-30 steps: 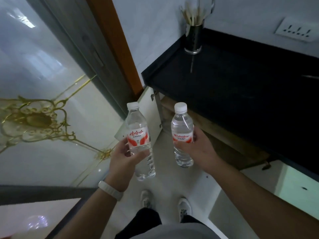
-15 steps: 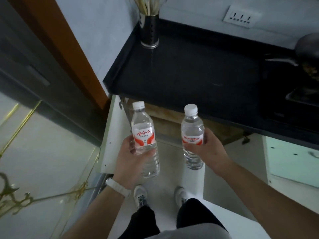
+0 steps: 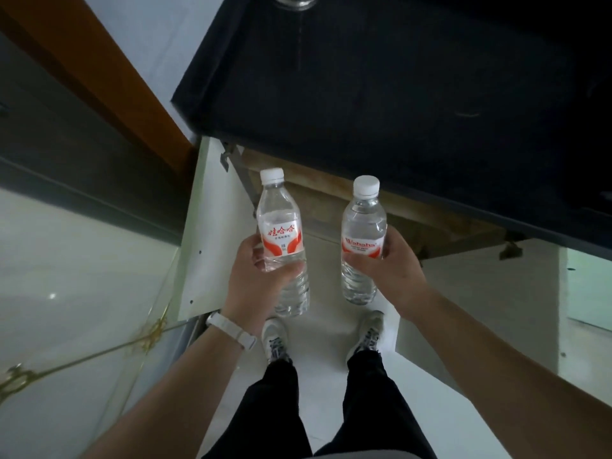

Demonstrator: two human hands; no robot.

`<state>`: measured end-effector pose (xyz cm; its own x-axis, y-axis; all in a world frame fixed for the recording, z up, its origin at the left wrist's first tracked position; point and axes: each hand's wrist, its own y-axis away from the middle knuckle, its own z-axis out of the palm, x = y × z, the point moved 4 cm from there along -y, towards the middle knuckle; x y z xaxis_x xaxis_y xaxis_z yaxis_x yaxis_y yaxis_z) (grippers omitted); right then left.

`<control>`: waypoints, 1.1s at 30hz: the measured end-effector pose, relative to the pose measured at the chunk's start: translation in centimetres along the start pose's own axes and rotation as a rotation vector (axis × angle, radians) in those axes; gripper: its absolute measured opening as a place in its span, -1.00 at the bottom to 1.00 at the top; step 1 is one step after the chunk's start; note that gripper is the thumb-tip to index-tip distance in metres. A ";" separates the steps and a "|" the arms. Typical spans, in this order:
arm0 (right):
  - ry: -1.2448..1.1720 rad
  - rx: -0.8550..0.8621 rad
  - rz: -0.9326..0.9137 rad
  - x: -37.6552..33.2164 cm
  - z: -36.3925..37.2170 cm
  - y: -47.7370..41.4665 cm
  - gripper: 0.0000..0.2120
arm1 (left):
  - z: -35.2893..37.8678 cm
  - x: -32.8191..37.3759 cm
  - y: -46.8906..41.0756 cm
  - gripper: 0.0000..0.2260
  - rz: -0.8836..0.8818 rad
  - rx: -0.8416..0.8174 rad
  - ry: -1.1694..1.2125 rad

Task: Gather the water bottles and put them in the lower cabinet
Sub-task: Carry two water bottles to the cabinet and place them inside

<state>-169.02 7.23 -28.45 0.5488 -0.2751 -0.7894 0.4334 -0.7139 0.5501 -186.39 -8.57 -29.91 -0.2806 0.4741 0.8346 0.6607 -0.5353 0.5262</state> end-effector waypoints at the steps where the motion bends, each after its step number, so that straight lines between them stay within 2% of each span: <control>1: 0.006 -0.006 0.003 0.6 0.1 -0.7 -0.53 | 0.4 -0.4 -0.6 -0.39 -0.001 0.014 -0.003; 9: 0.004 -0.022 -0.008 8.4 1.3 -8.4 -0.50 | 4.3 -8.2 -8.1 -0.48 -0.003 0.065 0.062; 16: -0.030 0.017 -0.114 16.2 2.4 -18.7 -0.54 | 9.2 -17.0 -18.1 -0.54 0.113 0.037 0.056; 21: -0.085 0.056 -0.247 20.2 3.9 -26.2 -0.59 | 12.3 -21.4 -25.6 -0.38 0.234 0.018 0.058; 25: -0.104 0.053 -0.350 19.3 3.8 -27.9 -0.61 | 12.9 -20.8 -27.9 -0.32 0.304 0.003 0.078; 30: -0.146 0.072 -0.469 17.6 2.2 -30.2 -0.50 | 14.3 -18.6 -30.5 -0.40 0.443 -0.018 0.136; 33: -0.151 0.121 -0.505 16.0 0.4 -30.8 -0.52 | 15.3 -15.9 -30.8 -0.43 0.511 -0.040 0.152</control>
<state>-173.84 24.55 -58.12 0.1808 0.0381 -0.9828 0.5267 -0.8476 0.0640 -191.59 11.08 -61.90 -0.0301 0.0408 0.9987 0.7134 -0.6990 0.0500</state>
